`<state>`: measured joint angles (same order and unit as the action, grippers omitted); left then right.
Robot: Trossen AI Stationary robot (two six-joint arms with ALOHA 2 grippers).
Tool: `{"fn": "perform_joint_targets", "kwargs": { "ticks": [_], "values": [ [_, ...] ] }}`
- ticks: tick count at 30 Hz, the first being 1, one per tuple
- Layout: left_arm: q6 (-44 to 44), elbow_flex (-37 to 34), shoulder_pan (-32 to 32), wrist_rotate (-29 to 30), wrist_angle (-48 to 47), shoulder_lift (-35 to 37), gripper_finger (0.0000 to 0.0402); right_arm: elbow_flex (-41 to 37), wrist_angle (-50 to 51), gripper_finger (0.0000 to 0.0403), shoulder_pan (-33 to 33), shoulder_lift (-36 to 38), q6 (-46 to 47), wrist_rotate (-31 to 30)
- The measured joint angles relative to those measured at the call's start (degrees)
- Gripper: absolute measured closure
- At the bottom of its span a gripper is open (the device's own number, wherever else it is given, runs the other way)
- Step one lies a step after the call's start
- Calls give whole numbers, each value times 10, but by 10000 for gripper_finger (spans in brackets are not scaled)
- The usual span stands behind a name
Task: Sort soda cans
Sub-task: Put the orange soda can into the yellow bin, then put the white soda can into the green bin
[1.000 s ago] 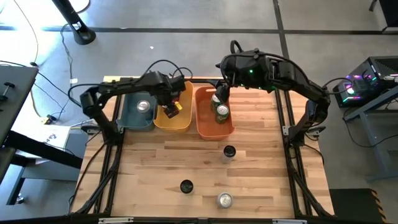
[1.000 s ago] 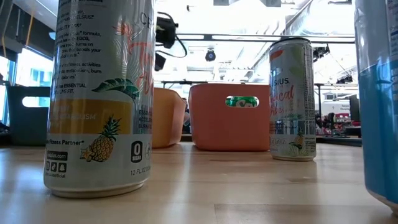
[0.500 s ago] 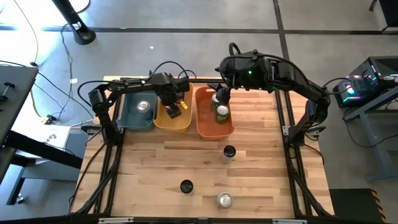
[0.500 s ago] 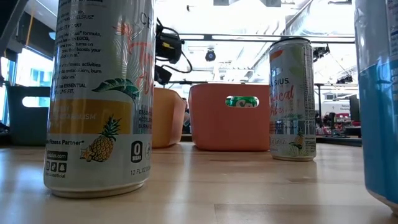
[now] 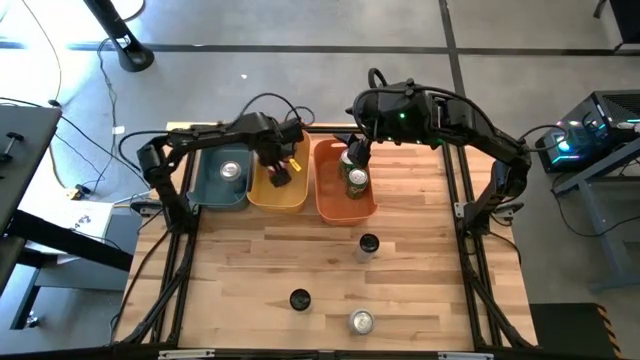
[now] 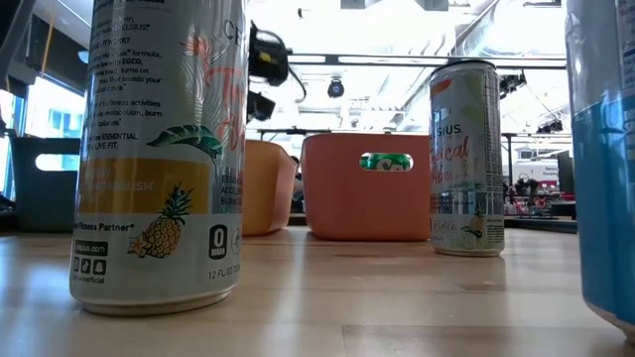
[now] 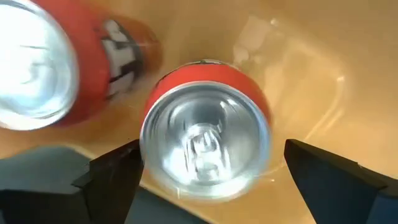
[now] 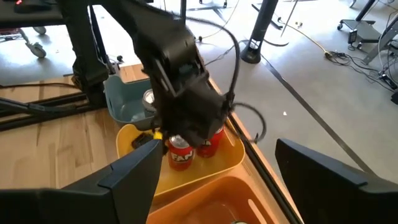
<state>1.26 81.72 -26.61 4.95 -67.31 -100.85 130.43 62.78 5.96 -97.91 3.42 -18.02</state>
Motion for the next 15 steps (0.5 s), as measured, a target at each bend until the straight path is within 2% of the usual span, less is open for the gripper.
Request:
{"fn": "perform_joint_targets", "kwargs": {
  "ticks": [6,11,15],
  "values": [
    [16,32,0,2,-9,71,29,0,2,95,0,0,0,0],
    [67,33,8,3,-5,151,28,0,10,95,0,0,-9,-3],
    [112,17,45,4,57,220,28,0,25,95,-5,9,-9,-5]
  ]
}}
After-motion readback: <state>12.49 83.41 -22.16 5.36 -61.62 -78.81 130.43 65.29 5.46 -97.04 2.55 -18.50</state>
